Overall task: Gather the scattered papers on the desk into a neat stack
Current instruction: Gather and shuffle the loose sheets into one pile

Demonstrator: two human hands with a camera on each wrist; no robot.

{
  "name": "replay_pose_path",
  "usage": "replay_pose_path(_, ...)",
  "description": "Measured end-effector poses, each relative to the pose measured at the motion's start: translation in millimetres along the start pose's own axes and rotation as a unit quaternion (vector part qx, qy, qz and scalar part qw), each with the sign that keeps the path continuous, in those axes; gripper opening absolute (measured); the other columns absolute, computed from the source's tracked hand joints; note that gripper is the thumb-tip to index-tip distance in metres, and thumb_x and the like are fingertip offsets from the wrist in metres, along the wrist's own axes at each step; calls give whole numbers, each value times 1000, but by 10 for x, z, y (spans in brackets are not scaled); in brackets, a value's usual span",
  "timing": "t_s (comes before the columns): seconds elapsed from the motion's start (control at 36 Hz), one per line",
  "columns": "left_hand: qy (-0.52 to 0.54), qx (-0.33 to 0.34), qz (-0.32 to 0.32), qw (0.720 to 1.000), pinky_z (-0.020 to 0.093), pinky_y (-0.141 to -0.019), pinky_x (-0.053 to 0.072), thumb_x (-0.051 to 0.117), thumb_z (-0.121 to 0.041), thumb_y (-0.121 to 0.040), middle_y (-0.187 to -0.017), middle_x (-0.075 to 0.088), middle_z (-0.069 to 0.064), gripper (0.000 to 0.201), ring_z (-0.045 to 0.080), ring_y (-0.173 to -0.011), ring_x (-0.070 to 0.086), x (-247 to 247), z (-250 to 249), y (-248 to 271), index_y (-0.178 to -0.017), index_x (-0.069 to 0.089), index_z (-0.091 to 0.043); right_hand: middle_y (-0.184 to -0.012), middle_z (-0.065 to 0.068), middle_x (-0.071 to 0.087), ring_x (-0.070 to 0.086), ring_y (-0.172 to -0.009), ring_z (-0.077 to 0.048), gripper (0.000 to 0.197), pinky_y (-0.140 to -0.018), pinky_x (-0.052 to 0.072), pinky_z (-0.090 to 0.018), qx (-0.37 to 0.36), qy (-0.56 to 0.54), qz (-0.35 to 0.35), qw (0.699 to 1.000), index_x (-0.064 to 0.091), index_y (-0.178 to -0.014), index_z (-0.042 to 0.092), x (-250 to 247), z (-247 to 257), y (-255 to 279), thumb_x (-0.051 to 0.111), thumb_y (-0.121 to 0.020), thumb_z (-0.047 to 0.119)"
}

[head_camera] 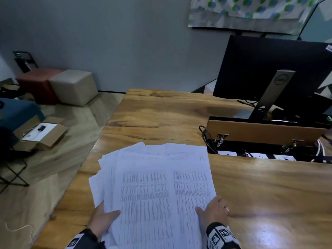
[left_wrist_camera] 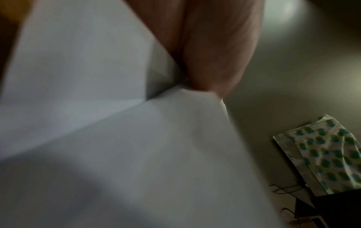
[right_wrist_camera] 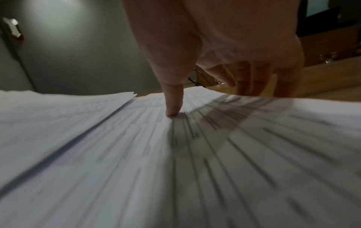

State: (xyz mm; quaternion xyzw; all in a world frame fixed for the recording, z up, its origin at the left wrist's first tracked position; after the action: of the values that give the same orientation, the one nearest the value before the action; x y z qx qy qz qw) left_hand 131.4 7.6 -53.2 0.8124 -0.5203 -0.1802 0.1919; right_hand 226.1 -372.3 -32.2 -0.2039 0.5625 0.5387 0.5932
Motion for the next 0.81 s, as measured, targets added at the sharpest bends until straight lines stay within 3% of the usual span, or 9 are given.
replay_pose_path(0.11, -9, 5, -5, 1000, 58, -93, 51, 70, -4, -61, -110, 72, 20, 55, 38, -102, 67, -13, 32, -35, -116, 64, -5, -131, -8, 58, 57, -120, -28, 69, -100, 49, -41, 14, -28, 18, 999, 45, -130, 9, -42, 30, -13, 76, -80, 45)
replay_pose_path(0.22, -33, 9, -8, 999, 52, -92, 52, 71, 5, -72, -107, 72, 15, 45, 36, -101, 67, 14, -25, -21, -115, 64, -7, -125, -5, 66, 64, -112, -26, 50, -94, 51, -36, 7, -57, 3, 998, 53, -129, 14, -76, 26, -29, 73, -85, 27)
replay_pose_path(0.28, -37, 18, -21, 999, 45, -88, 52, 70, 4, -68, -103, 71, 14, 42, 35, -99, 65, 22, -71, 14, -107, 65, -9, -110, -6, 71, 67, -94, -25, 25, -81, 57, -33, -7, -92, -1, 996, 60, -111, 14, -131, 38, -26, 66, -87, 14)
replay_pose_path(0.33, -41, 26, -28, 998, 42, -85, 51, 69, 1, -65, -101, 71, 13, 41, 34, -98, 65, 29, -105, 33, -104, 64, -10, -85, -5, 66, 60, -72, -22, 10, -56, 48, -26, -30, -133, 17, 991, 55, -83, 13, -160, 48, -34, 58, -87, 5)
replay_pose_path(0.42, -40, 20, -24, 999, 41, -85, 50, 66, 11, -78, -99, 69, 12, 33, 34, -97, 64, 25, -81, 16, -104, 63, -10, -65, -2, 56, 50, -56, -21, 21, -50, 36, -27, -66, -183, 48, 980, 44, -71, 16, -223, 66, -23, 50, -85, 2)
replay_pose_path(0.53, -34, 4, -29, 999, 40, -85, 49, 66, 16, -77, -98, 70, 14, 34, 36, -101, 64, -52, -27, -57, -101, 65, -9, -67, 1, 73, 70, -65, -18, 29, -58, 53, -29, -120, -215, 51, 968, 67, -76, 24, -474, 105, 43, 49, -86, 4)
replay_pose_path(0.67, -17, -25, -29, 999, 44, -91, 50, 72, 9, -62, -104, 71, 20, 44, 37, -102, 64, -145, 54, -136, -103, 67, -4, -46, 7, 41, 36, -45, -14, 40, -50, 26, -27, -158, -245, 22, 956, 56, -55, 25, -917, 95, 101, 49, -89, 6)
replay_pose_path(0.75, -17, -41, -25, 999, 47, -98, 47, 67, 16, -76, -113, 69, 22, 44, 38, -108, 62, -186, 115, -202, -117, 63, 1, -45, 10, 36, 29, -45, -6, 53, -50, 24, -27, -205, -257, 0, 944, 54, -49, 35, -1249, 152, 237, 51, -91, 2)
replay_pose_path(0.81, -26, -43, -27, 998, 47, -99, 47, 69, 11, -72, -111, 70, 21, 46, 37, -108, 62, -198, 120, -208, -116, 64, 1, -41, 15, 46, 40, -42, 0, 62, -45, 32, -20, -241, -265, -8, 934, 59, -48, 40, -1515, 205, 352, 52, -92, -2)
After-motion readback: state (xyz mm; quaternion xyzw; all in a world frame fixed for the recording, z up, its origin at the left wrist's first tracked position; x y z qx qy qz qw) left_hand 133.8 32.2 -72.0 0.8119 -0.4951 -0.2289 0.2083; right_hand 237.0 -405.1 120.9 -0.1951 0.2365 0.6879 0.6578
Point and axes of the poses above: each hand's wrist, its own y-axis away from the middle knuckle, its own x-axis out of the palm, z = x × y, the point moved 7 cm from there along -y, towards the middle knuckle
